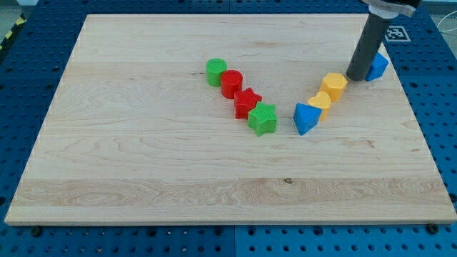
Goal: Push the yellow hexagon closer to the yellow heart
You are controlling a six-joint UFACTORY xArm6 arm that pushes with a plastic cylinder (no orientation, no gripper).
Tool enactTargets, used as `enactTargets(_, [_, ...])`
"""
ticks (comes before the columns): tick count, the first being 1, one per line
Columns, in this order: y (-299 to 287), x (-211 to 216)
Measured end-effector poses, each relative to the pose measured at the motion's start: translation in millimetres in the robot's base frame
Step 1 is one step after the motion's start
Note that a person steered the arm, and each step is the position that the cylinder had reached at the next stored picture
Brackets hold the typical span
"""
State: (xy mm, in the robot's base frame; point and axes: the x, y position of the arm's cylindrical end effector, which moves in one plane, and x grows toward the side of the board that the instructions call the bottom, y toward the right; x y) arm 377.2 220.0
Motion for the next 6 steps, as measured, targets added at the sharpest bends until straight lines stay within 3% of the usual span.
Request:
enactTargets(2, [0, 17])
enactTargets(4, [-17, -14])
enactTargets(6, [-29, -2])
